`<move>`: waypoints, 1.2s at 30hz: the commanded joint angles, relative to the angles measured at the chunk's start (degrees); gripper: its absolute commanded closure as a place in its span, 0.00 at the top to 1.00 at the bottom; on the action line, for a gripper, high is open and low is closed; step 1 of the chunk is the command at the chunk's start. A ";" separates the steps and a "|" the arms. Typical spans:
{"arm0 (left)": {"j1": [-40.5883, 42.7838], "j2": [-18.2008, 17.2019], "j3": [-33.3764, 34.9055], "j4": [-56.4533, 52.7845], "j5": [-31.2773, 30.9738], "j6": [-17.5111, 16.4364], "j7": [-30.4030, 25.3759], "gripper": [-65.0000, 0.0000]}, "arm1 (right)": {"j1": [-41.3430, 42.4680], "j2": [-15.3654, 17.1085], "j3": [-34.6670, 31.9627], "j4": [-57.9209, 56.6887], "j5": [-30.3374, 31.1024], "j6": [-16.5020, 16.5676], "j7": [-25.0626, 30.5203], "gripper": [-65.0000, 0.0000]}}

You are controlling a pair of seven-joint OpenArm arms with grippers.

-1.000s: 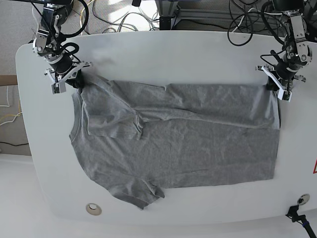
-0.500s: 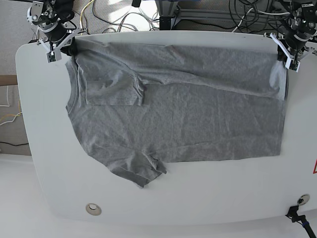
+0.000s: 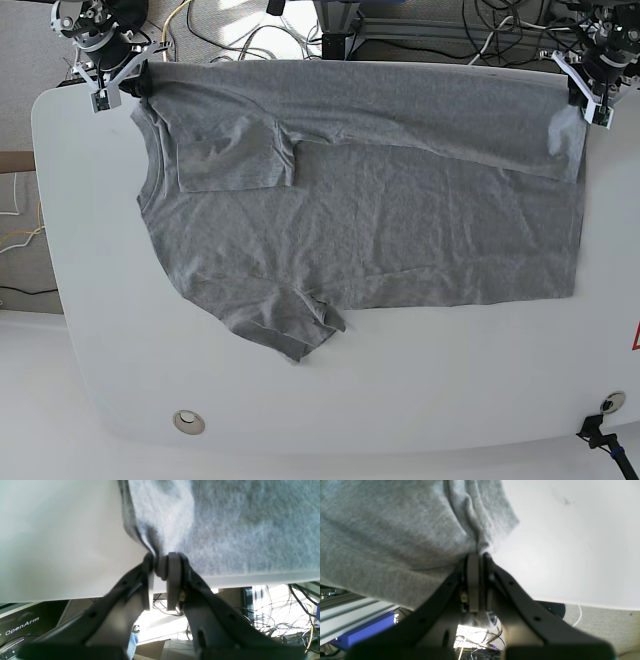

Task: Fold the T-shirt properly
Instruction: 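Pull the shoulder edge away from the hem with both grippers, then release the shoulder edge and move both grippers to the hem corners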

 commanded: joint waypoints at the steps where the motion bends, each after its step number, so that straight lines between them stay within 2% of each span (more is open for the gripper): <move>1: 0.21 -0.95 0.53 0.92 0.02 0.48 -0.97 0.10 | 0.15 0.54 0.01 -0.50 -2.21 -0.84 -3.66 0.00; 3: 0.21 -1.13 1.59 0.83 0.20 0.48 -0.88 0.16 | 0.68 0.45 0.01 -0.76 -2.21 -1.28 -3.66 0.00; 4: 0.21 -1.21 1.68 0.83 0.29 0.48 -0.88 0.27 | 0.68 0.45 0.10 -0.76 -2.21 -1.36 -3.66 0.00; 7: 0.21 -1.21 1.76 0.83 0.29 0.48 -0.88 0.64 | 1.03 0.45 0.10 -0.68 -2.21 -1.36 -3.66 0.19; 8: 0.21 -1.30 1.85 0.83 0.29 0.48 -0.88 0.74 | 1.47 0.45 0.10 -0.68 -2.30 -1.36 -3.66 0.25; 9: 0.21 -1.39 1.94 0.83 0.29 0.48 -0.88 0.79 | 1.65 0.45 0.10 -0.68 -2.56 -1.36 -3.66 0.29; 13: 0.04 -1.92 1.59 0.83 0.29 0.48 -0.88 0.80 | 1.82 0.72 0.36 -0.33 -2.56 -1.36 -3.66 0.38; 20: -2.60 -6.58 1.50 1.10 0.11 0.48 -0.88 0.80 | 3.40 1.07 0.45 2.75 -2.82 -1.36 -5.15 0.50; 22: -4.01 -7.63 1.50 1.10 -0.06 0.48 -0.88 0.80 | 4.72 2.21 0.45 3.89 -2.74 -1.19 -5.68 0.51; 28: -13.94 -7.81 1.94 0.83 0.29 0.48 -0.88 0.80 | 11.49 2.39 0.27 3.81 -2.74 -1.10 -5.95 0.51; 32: -21.85 -7.72 3.87 -0.31 0.29 0.48 2.02 0.80 | 16.94 2.47 0.10 3.72 -2.82 -0.92 -10.52 0.51; 36: -29.41 -7.63 6.60 -5.67 0.29 0.48 2.73 0.80 | 23.89 2.47 -2.01 0.29 -2.82 -1.01 -11.13 0.51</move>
